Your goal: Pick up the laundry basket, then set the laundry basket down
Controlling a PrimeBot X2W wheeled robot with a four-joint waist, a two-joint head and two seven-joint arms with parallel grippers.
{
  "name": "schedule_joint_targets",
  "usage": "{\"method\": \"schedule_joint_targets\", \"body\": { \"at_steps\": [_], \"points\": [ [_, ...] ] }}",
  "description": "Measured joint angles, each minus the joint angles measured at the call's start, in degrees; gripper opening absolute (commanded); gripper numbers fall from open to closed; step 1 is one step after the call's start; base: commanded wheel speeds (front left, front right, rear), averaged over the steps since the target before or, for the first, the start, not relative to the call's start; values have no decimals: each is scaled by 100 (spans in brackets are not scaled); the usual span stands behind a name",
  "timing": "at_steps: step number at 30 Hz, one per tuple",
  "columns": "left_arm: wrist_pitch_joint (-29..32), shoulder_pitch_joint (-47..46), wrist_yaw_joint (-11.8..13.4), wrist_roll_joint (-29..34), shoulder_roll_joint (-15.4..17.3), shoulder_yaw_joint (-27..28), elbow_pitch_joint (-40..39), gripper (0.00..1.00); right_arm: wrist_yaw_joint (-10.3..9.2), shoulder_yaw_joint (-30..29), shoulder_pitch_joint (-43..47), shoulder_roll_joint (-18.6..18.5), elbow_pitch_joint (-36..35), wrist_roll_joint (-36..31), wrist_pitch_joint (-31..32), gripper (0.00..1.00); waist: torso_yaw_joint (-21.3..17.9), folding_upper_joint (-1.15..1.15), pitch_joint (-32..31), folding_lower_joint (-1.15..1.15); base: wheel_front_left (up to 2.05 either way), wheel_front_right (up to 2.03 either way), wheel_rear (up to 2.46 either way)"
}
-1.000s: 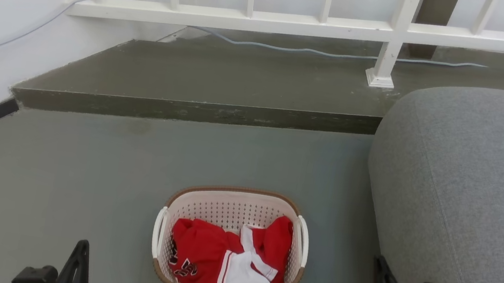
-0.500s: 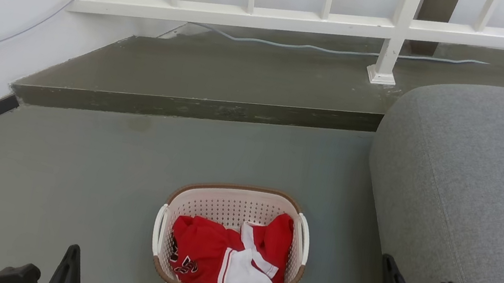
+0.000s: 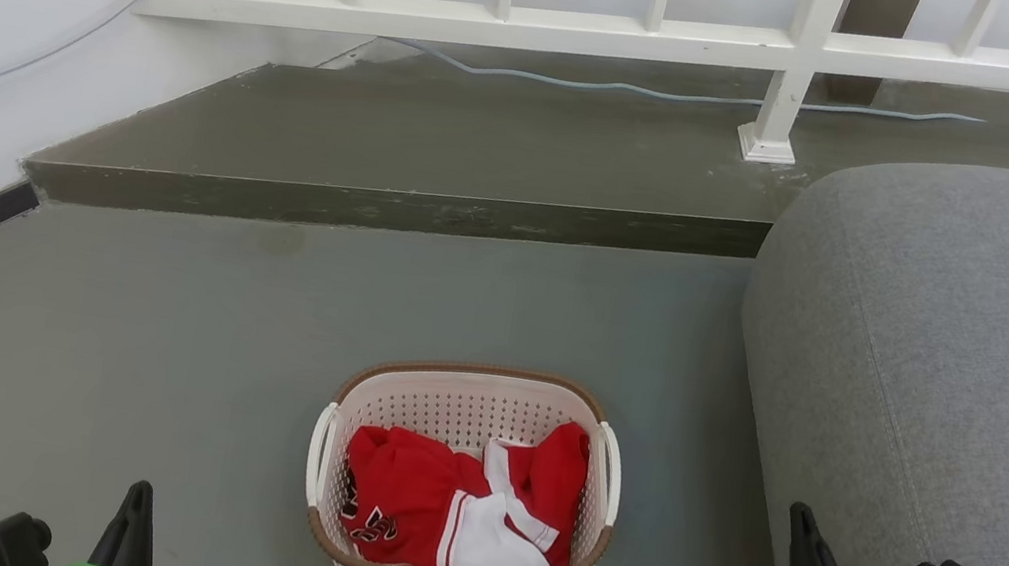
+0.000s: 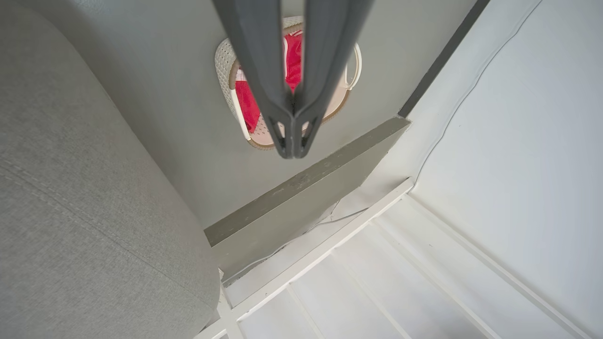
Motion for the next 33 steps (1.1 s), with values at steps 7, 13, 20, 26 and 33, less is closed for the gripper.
{"method": "schedule_joint_targets", "body": {
  "at_steps": [7,13,20,26,33],
  "points": [
    [127,-96,-102,-454,-4,99,29,0,65,-147,-85,-2,-2,442,125,0,6,0,26,0,0,0,0],
    [246,-163,-153,-848,-8,181,58,0,134,-279,-116,-4,-5,826,215,0,11,0,48,0,0,0,0],
    [356,-252,-246,-1289,-16,275,93,0,193,-431,-199,-9,-4,1273,334,0,17,0,73,0,0,0,0],
    [482,-338,-305,-1671,-25,360,114,0,247,-559,-239,-13,-4,1649,449,0,21,0,95,0,0,0,0],
    [606,-407,-400,-2154,-32,464,137,0,347,-724,-354,-16,0,2132,573,0,28,0,123,0,0,0,0]
  ]
}}
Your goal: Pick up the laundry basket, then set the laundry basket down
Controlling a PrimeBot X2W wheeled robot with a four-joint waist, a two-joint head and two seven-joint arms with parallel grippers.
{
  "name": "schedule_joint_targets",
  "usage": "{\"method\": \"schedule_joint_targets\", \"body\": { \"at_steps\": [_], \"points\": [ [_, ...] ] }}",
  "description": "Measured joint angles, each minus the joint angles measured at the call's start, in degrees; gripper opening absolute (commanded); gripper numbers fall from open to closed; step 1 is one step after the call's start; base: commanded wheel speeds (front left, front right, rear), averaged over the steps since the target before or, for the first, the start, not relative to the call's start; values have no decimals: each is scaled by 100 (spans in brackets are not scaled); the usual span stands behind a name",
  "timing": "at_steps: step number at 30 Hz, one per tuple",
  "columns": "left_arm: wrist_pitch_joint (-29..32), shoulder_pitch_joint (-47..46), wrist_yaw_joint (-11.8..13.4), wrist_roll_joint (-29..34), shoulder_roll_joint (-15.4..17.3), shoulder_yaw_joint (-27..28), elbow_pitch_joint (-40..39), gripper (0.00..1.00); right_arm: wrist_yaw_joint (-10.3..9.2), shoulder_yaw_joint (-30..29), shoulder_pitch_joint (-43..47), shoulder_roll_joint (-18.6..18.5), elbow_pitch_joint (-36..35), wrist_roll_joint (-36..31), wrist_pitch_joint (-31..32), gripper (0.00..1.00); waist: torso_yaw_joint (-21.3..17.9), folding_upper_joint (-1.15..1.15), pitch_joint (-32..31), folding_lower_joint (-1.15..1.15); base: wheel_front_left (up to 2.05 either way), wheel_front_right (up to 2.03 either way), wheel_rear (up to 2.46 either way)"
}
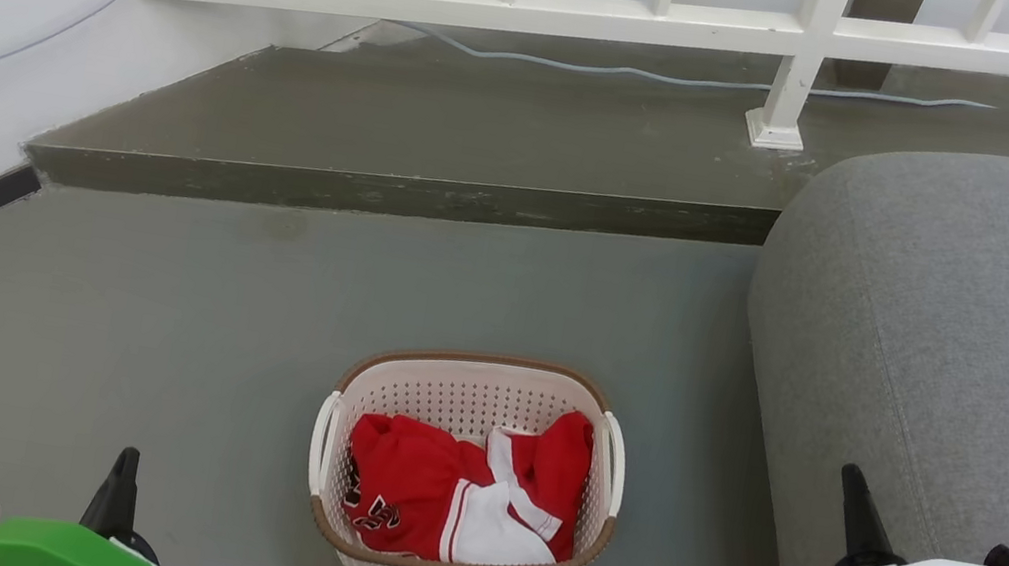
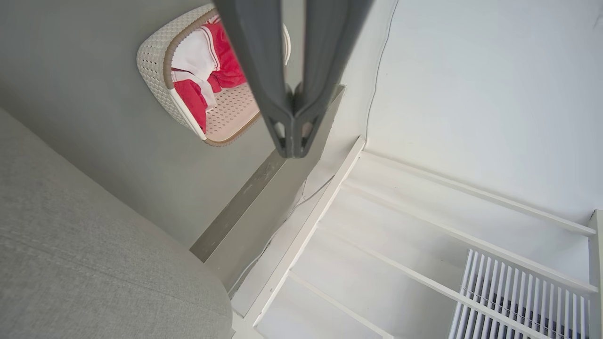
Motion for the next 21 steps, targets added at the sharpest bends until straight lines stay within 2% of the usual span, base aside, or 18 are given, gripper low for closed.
{"method": "schedule_joint_targets", "body": {
  "at_steps": [21],
  "points": [
    [361,-296,-258,-1349,-16,289,66,0,247,-445,-199,-9,34,1322,338,0,16,0,75,0,0,0,0]
  ]
}}
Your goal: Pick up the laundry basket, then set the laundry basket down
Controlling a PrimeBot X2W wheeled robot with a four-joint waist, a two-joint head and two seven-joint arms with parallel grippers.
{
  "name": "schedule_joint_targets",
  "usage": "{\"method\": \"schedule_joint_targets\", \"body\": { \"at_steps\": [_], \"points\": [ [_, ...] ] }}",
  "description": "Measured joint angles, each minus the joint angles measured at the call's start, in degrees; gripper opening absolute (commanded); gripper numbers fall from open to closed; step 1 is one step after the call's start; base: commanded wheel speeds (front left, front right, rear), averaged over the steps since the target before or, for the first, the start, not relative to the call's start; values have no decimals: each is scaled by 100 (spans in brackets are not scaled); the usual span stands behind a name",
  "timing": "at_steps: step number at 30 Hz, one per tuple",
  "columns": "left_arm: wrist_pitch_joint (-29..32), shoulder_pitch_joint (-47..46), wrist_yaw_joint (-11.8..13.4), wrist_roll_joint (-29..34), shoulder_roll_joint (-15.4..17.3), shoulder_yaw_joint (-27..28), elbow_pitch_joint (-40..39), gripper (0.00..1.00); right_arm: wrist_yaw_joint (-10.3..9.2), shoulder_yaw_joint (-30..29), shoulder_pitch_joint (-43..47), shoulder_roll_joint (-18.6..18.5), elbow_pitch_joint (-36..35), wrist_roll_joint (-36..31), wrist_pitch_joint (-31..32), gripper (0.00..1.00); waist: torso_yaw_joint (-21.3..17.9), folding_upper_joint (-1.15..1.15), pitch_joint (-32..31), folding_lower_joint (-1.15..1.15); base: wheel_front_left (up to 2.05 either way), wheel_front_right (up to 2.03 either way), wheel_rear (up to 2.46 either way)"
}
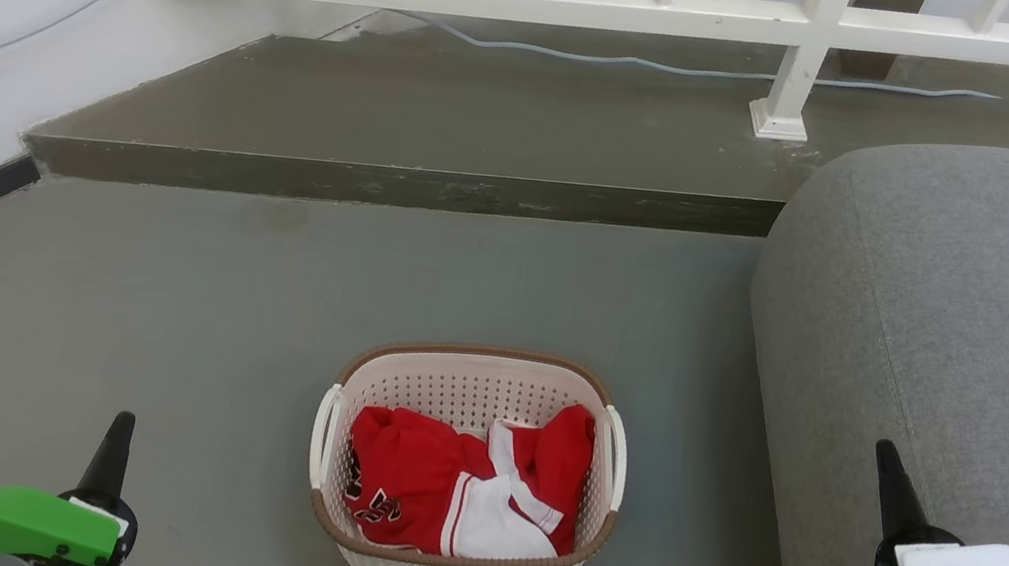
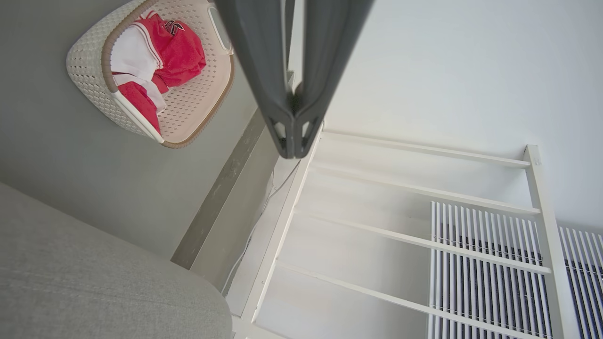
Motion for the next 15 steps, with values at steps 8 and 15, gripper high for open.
{"method": "schedule_joint_targets", "body": {
  "at_steps": [8,15],
  "points": [
    [152,-96,-98,-489,-8,120,37,0,70,-167,-56,-1,11,487,126,0,6,0,28,0,0,0,0],
    [286,-176,-196,-964,-16,204,70,0,163,-314,-175,-2,25,936,238,0,11,0,53,0,0,0,0]
  ]
}}
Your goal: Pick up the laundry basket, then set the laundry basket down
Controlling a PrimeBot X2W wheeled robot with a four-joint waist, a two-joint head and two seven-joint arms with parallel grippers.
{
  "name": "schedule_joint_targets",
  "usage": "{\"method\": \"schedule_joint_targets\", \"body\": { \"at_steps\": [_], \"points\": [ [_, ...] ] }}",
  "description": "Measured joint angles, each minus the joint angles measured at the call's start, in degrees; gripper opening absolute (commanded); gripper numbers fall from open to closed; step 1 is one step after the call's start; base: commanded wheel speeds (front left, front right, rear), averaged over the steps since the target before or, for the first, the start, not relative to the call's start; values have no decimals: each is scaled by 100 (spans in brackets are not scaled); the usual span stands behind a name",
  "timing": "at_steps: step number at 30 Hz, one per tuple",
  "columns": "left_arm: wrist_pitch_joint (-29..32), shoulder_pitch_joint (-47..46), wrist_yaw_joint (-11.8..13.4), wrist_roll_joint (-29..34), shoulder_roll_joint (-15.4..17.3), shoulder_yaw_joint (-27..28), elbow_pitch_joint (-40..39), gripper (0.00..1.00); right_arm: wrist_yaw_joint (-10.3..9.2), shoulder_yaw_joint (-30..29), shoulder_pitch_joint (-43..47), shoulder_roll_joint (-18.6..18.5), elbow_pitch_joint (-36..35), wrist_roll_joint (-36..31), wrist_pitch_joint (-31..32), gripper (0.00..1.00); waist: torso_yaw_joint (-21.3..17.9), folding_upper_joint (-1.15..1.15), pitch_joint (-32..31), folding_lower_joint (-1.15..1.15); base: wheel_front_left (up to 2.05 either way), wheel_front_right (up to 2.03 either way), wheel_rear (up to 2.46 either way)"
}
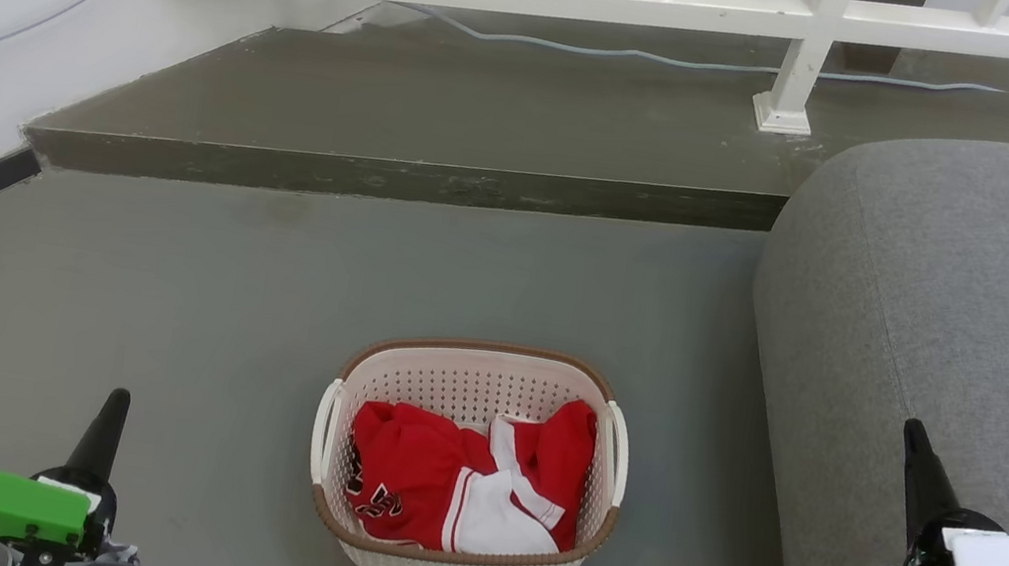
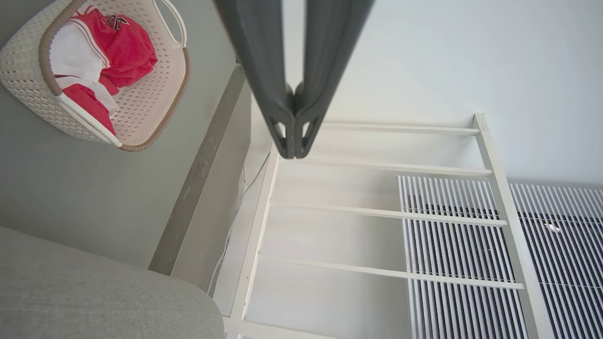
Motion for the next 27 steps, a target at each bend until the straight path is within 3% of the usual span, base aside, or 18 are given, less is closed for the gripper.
{"method": "schedule_joint_targets", "body": {
  "at_steps": [18,27],
  "points": [
    [286,-282,-192,-1048,-36,234,32,0,192,-347,-169,-7,23,1031,255,0,12,0,59,0,0,0,0],
    [287,-288,-200,-1085,-38,255,33,0,192,-366,-204,-15,33,1054,255,0,12,0,58,0,0,0,0]
  ]
}}
